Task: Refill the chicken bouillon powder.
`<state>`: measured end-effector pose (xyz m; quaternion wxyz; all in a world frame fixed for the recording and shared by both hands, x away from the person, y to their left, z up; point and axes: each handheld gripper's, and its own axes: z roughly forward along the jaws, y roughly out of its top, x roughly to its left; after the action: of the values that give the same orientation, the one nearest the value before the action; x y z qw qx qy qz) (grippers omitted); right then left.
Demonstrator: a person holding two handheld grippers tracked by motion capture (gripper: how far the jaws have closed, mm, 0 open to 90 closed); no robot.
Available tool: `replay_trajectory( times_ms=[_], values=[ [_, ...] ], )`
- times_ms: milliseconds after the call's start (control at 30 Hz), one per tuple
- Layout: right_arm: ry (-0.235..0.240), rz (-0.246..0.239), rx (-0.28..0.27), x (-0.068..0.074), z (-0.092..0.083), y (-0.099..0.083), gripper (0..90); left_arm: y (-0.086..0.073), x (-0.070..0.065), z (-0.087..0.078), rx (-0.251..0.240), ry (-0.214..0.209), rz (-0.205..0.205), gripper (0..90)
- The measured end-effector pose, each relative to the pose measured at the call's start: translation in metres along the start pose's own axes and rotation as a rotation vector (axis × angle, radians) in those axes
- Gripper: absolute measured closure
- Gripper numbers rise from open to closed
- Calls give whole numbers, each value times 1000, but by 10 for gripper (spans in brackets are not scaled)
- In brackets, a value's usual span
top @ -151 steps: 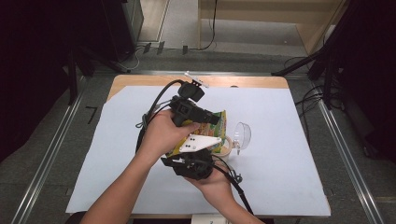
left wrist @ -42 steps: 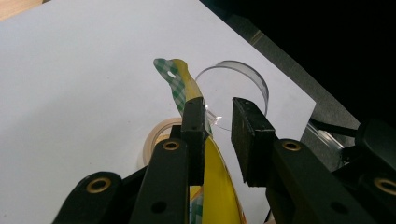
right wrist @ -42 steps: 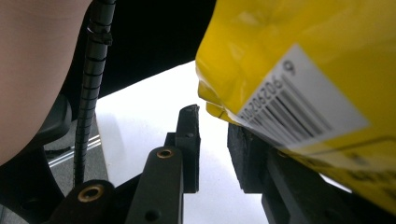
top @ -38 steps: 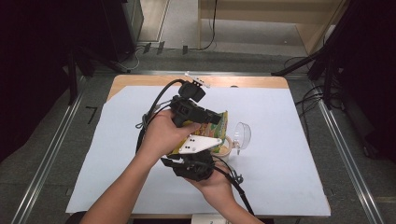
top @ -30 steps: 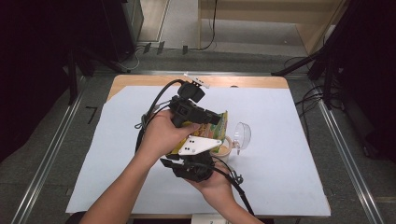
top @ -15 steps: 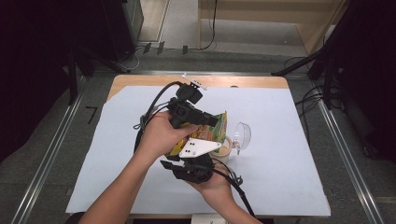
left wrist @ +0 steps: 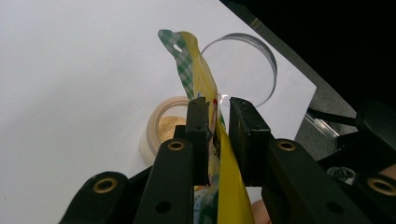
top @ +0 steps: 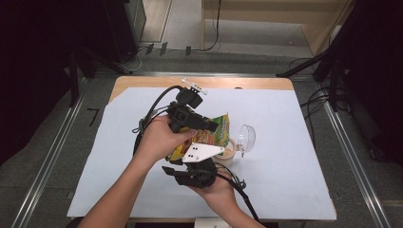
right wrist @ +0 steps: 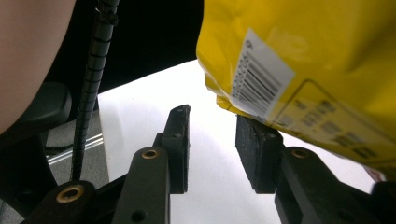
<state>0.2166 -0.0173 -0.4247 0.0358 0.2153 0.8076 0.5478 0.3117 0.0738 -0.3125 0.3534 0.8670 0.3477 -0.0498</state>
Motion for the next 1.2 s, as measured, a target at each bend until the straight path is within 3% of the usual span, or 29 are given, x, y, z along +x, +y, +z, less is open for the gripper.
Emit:
replay_trajectory(
  times_ms=[800,1200],
  values=[
    [5,-1,67,-2,10,-20,627,-20,10,1,72,-36,38,843],
    [5,-1,94,-7,12,-28,578,-29,17,-3,80,-43,15,876]
  ],
)
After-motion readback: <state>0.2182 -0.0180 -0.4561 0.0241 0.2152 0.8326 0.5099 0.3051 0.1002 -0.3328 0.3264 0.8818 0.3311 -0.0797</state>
